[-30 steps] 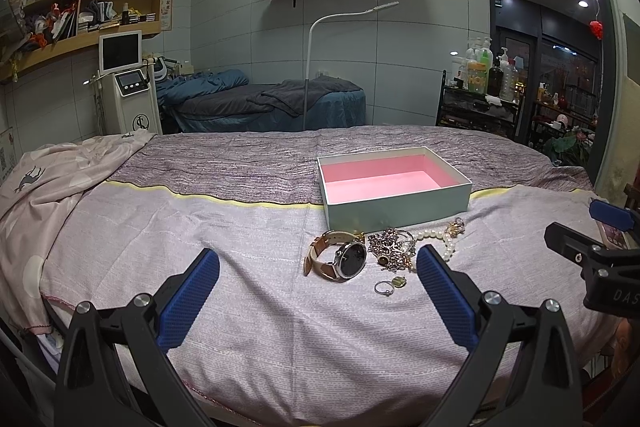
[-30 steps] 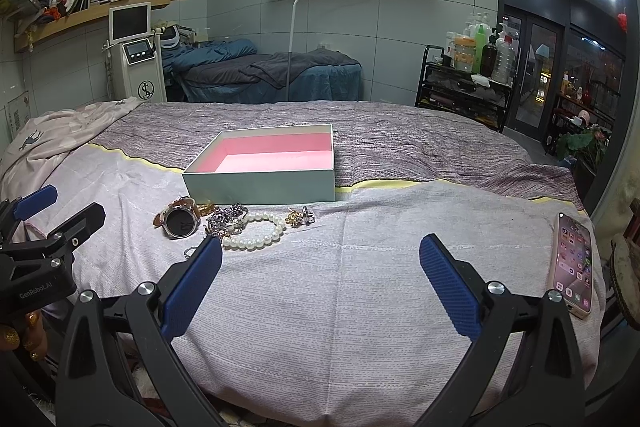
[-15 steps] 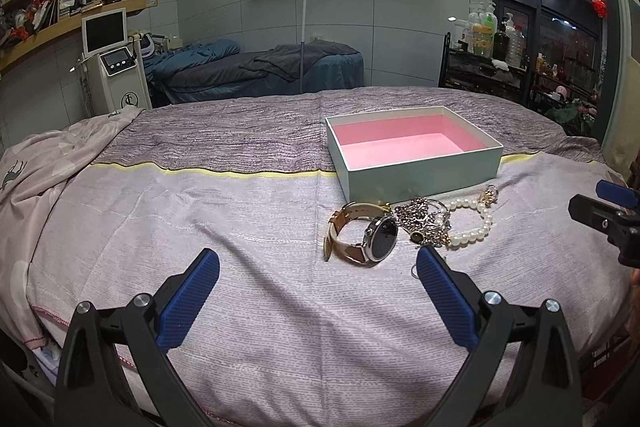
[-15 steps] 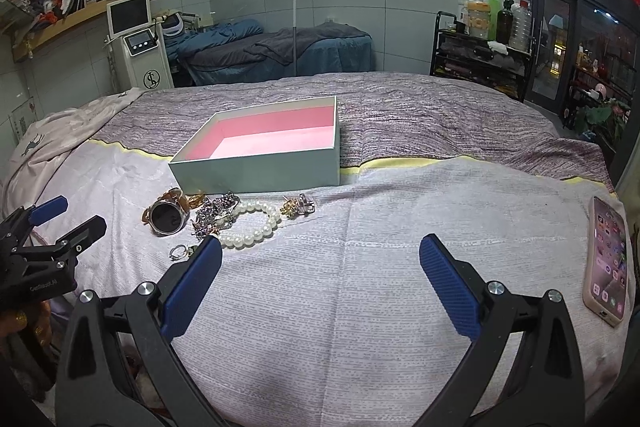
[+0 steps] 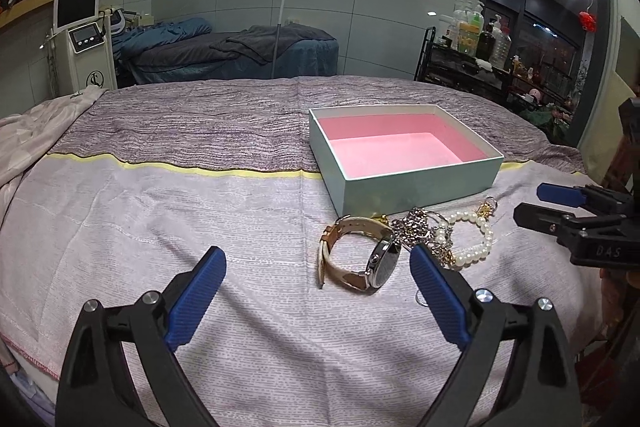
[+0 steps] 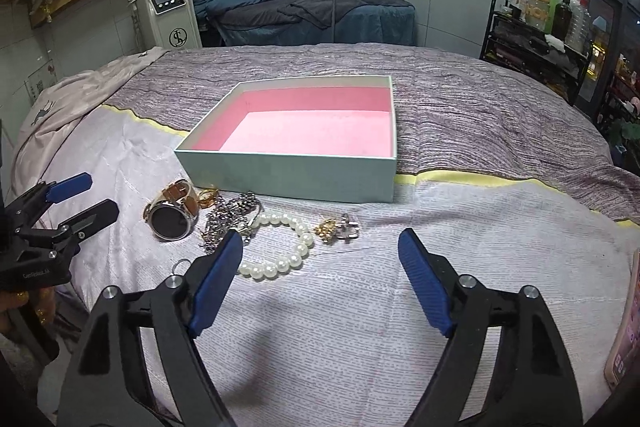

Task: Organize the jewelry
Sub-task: 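Grasp the beige-strap watch with the left tool while the right tool grasps the pearl bracelet, then carry the watch into the pink box with the left tool while the right tool drops the pearls in, then withdraw both open tools from the box toward the remaining jewelry, then grasp the gold ring with the left tool while the right tool grasps a silver ring, then lower both rings into the pink box and open both tools, then withdraw both open tools from the box toward the remaining jewelry, then grasp a silver ring with the left tool while the right tool grasps the gold brooch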

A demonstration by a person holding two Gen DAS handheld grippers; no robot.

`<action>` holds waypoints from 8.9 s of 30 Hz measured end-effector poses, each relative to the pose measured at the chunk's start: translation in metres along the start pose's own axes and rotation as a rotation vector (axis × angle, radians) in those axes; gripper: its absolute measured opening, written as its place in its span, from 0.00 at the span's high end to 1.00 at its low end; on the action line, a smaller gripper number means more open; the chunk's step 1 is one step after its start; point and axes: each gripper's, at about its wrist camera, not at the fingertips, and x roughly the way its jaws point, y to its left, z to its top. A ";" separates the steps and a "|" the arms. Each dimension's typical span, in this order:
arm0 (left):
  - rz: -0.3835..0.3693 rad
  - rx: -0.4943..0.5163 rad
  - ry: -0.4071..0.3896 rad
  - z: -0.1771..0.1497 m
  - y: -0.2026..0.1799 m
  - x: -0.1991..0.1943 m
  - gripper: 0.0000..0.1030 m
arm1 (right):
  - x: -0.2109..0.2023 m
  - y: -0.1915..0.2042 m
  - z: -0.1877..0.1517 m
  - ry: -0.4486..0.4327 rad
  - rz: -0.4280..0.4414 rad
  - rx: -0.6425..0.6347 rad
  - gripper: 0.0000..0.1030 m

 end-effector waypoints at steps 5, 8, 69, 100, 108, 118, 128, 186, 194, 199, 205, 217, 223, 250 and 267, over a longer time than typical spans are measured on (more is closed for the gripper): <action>0.012 0.027 0.029 0.010 0.012 0.010 0.29 | 0.024 0.008 0.000 0.089 0.021 0.016 0.52; -0.019 0.008 0.070 0.020 0.026 0.023 0.36 | 0.035 0.006 0.000 0.123 0.029 0.045 0.52; -0.093 0.254 0.035 0.100 -0.039 0.098 0.93 | 0.026 -0.021 0.092 -0.164 0.040 0.050 0.90; 0.023 0.210 -0.135 0.079 -0.022 0.060 0.06 | 0.019 -0.042 0.041 -0.148 -0.065 0.132 0.31; 0.001 0.118 -0.115 0.042 0.001 0.029 0.06 | 0.000 -0.029 0.012 -0.118 -0.010 0.086 0.31; -0.062 0.129 -0.030 0.003 -0.008 0.026 0.06 | 0.009 -0.013 -0.014 -0.036 -0.024 -0.014 0.32; -0.084 0.121 0.035 0.006 -0.013 0.048 0.36 | 0.030 -0.019 -0.009 0.020 -0.060 -0.037 0.50; -0.123 0.234 -0.065 0.085 -0.048 0.062 0.77 | 0.021 -0.019 0.060 -0.105 0.006 -0.027 0.83; -0.129 0.276 -0.021 0.097 -0.061 0.098 0.77 | 0.055 -0.027 0.074 -0.059 -0.013 0.004 0.82; -0.121 0.309 -0.002 0.092 -0.068 0.107 0.77 | 0.062 -0.031 0.072 -0.068 -0.031 0.017 0.81; -0.082 0.330 -0.032 0.085 -0.066 0.099 0.41 | 0.060 -0.032 0.071 -0.105 -0.065 0.021 0.52; -0.015 0.280 -0.089 0.069 -0.040 0.071 0.06 | 0.047 -0.044 0.062 -0.112 -0.105 0.069 0.28; -0.025 0.226 -0.068 0.050 -0.020 0.054 0.06 | 0.030 -0.052 0.040 -0.093 -0.072 0.102 0.28; -0.259 0.367 0.100 -0.035 -0.057 0.038 0.67 | 0.022 -0.025 -0.019 0.009 -0.013 -0.029 0.28; -0.287 0.349 0.098 -0.038 -0.058 0.035 0.81 | 0.066 0.007 0.001 0.107 -0.023 -0.170 0.62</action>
